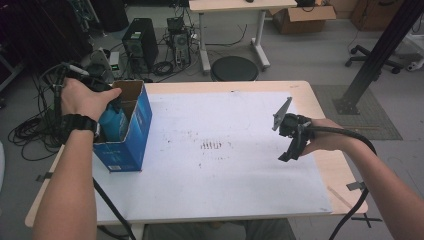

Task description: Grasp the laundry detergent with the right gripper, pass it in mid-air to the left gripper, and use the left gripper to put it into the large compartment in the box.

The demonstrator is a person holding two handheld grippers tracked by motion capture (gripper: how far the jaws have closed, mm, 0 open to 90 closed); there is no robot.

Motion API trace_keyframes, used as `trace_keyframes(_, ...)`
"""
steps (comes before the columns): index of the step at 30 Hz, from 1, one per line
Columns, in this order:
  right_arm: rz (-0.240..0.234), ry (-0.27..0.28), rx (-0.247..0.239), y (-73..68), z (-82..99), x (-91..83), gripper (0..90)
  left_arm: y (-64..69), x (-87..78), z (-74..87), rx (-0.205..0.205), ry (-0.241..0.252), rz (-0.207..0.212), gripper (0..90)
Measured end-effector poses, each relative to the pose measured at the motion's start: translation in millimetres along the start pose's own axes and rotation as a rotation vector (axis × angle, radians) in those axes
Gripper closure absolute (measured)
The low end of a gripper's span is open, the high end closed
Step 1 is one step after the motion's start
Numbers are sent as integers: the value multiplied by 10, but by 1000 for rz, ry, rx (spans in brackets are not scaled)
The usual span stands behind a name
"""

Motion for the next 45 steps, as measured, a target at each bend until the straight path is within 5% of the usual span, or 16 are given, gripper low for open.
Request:
trace_keyframes(19, -7, -3, -3, -17, 13, 48, 82, 20, 311, 87, 14, -38, -13, 382)
trace_keyframes(45, -15, -4, 1, -43, 37, 80, 82, -6, 441, 152, 21, -67, -30, 381)
Point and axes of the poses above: each handheld gripper's, and its own axes: x roughly forward along the jaws, z roughly out of its underside, y roughly to its right, the point moved 10 cm from there along x, roughly forward along the jaws, and after that the axes turned 8 degrees about -x, right-handed, at the moved point
